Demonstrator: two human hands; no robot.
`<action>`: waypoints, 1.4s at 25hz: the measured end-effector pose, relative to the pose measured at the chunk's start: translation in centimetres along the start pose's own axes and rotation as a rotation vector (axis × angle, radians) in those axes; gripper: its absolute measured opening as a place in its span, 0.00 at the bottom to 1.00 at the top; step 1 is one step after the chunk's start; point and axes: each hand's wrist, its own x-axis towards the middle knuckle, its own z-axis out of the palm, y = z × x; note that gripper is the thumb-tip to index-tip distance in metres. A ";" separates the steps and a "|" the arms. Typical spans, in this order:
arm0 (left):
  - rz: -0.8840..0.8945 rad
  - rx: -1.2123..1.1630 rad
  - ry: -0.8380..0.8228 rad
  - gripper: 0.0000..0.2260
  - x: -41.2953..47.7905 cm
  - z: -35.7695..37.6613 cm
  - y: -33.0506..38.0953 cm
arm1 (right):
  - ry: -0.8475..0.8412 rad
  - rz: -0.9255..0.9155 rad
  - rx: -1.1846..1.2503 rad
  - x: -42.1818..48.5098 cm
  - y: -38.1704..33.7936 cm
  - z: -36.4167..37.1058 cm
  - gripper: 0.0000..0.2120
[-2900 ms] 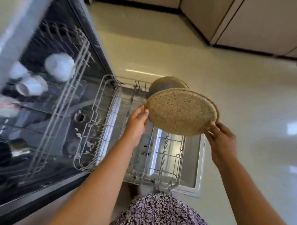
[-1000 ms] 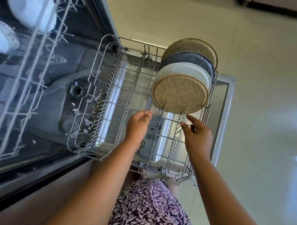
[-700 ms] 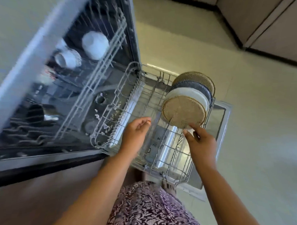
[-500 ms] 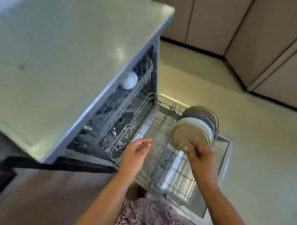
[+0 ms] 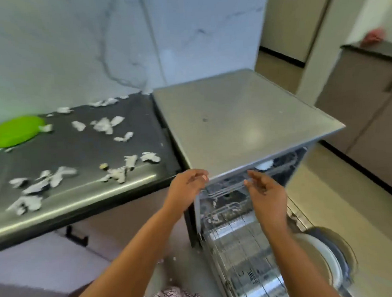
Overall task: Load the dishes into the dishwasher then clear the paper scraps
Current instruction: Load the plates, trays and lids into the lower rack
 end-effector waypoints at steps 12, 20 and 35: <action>-0.042 -0.337 0.790 0.08 -11.4 -26.4 -2.8 | -0.472 -0.385 0.025 -5.5 -11.5 20.6 0.09; -0.042 -0.451 1.087 0.09 -18.3 -42.9 -7.2 | -0.735 -0.478 0.066 -13.2 -19.5 36.9 0.10; -0.006 -0.551 1.416 0.07 -23.1 -57.1 -12.9 | -0.929 -0.477 0.072 -21.7 -23.8 53.8 0.09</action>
